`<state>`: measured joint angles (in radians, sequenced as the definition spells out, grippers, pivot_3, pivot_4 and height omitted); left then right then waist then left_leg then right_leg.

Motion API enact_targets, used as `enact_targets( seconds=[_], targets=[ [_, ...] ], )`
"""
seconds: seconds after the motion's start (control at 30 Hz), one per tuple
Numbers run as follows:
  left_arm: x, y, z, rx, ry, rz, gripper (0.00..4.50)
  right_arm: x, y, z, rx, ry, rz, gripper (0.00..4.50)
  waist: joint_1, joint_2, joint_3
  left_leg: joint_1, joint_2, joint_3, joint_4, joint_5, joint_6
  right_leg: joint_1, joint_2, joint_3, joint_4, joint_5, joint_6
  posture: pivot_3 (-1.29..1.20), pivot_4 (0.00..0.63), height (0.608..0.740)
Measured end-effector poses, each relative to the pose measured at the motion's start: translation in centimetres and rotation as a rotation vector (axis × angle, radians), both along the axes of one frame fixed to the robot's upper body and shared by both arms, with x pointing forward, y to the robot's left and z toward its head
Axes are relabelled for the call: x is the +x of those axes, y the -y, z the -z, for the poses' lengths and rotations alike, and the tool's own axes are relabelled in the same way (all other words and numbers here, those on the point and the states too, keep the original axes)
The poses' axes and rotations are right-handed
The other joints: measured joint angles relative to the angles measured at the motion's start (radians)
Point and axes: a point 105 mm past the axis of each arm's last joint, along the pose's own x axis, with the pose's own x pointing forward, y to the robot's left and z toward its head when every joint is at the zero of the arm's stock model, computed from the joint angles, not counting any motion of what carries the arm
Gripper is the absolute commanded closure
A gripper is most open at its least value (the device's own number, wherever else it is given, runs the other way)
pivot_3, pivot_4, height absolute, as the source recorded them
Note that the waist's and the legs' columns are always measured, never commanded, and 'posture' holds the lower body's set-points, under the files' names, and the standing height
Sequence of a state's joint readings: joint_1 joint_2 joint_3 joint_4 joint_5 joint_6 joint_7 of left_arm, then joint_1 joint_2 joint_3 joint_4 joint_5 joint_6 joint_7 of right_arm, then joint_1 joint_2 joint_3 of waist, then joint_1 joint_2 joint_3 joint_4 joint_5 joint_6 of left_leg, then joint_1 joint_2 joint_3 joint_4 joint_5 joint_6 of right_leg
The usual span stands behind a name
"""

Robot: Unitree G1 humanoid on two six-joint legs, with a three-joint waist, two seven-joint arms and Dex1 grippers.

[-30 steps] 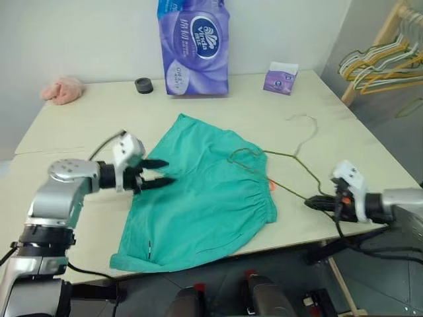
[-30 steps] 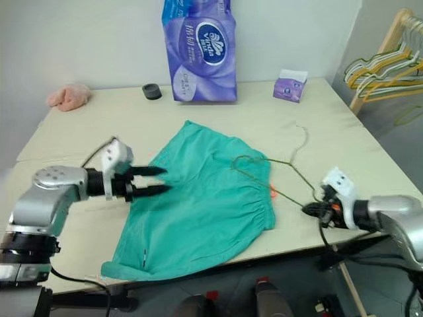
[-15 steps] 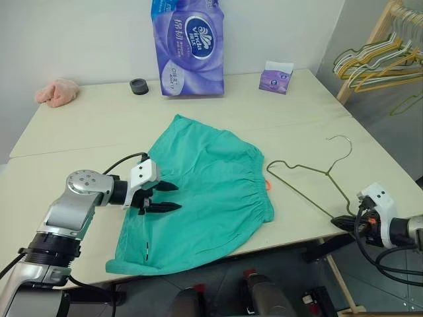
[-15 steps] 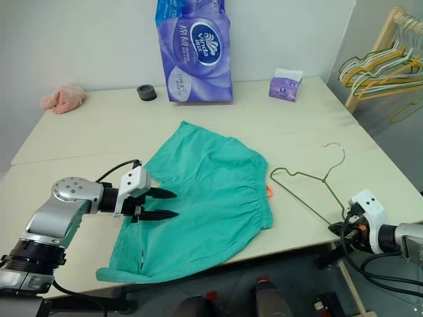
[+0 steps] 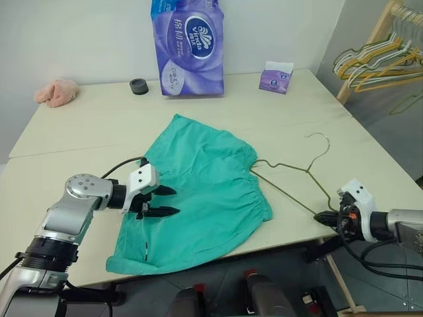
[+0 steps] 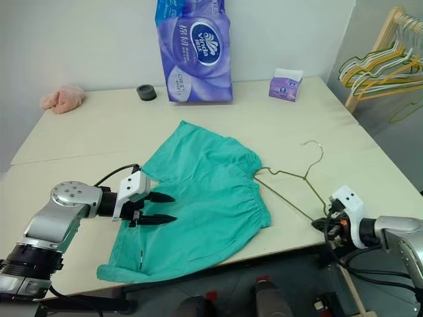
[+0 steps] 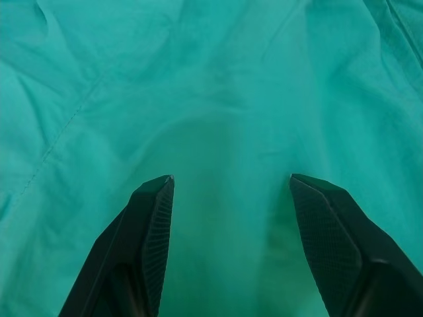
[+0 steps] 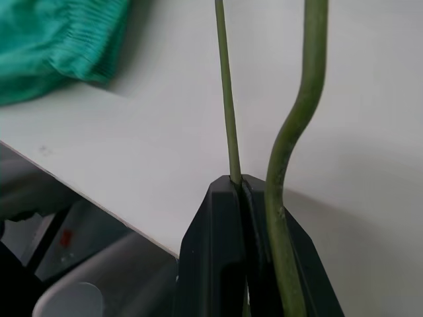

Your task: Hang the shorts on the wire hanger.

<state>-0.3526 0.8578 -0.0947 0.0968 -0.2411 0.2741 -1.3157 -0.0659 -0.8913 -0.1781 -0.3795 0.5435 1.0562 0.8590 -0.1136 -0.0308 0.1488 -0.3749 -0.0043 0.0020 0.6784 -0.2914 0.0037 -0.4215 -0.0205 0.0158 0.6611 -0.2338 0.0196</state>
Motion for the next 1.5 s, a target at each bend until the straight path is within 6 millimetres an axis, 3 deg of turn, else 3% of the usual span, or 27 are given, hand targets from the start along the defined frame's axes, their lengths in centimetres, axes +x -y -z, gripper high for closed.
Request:
enact_targets(
  seconds=[0.27,0.4,0.53,0.87,1.33,1.5],
  targets=[
    [0.1,-0.1,-0.1,0.01,0.024,-0.008,1.58,0.1,-1.8,-2.4,0.077,0.036,-0.066,4.5,0.003,0.0,0.0,0.0,0.0,0.0,0.0,0.0,0.0,0.0,-0.001,-0.001,0.0,0.0,0.0,-0.21,0.122,0.74],
    [0.1,0.0,-0.1,0.014,0.031,-0.004,1.58,-0.4,-1.1,-1.4,0.065,-0.007,-0.033,4.5,0.004,0.0,0.0,-0.001,0.0,0.0,0.0,0.0,0.0,0.0,-0.001,-0.001,0.0,0.0,0.0,-0.21,0.123,0.74],
    [-0.2,-0.1,0.2,0.017,0.02,0.0,1.58,-2.2,0.7,0.4,0.088,-0.118,0.03,4.5,0.005,0.0,0.0,-0.001,0.0,0.0,0.0,0.0,0.0,0.0,-0.001,0.0,0.0,0.0,0.0,-0.23,0.129,0.74],
    [-0.8,1.2,-0.2,-0.032,-0.013,0.045,1.58,-6.1,1.7,0.7,0.232,-0.249,0.135,4.5,0.001,0.0,0.0,0.0,0.0,0.0,0.0,0.0,0.0,0.0,0.0,0.0,0.0,0.0,0.0,-0.26,0.141,0.74],
    [-0.8,1.5,0.1,-0.025,-0.015,0.058,1.58,-7.1,0.4,0.8,0.257,-0.302,0.088,4.5,-0.001,0.0,0.0,0.0,0.0,0.0,0.0,0.0,0.001,0.0,0.001,0.0,-0.001,0.0,0.0,-0.25,0.139,0.74],
    [-0.7,1.5,0.2,-0.012,-0.001,0.062,1.58,-6.6,-1.4,0.1,0.312,-0.307,0.025,4.5,-0.001,0.0,0.0,0.0,0.0,0.0,0.0,0.0,0.001,0.0,0.001,0.0,-0.001,0.0,0.0,-0.24,0.14,0.74]
  ],
)
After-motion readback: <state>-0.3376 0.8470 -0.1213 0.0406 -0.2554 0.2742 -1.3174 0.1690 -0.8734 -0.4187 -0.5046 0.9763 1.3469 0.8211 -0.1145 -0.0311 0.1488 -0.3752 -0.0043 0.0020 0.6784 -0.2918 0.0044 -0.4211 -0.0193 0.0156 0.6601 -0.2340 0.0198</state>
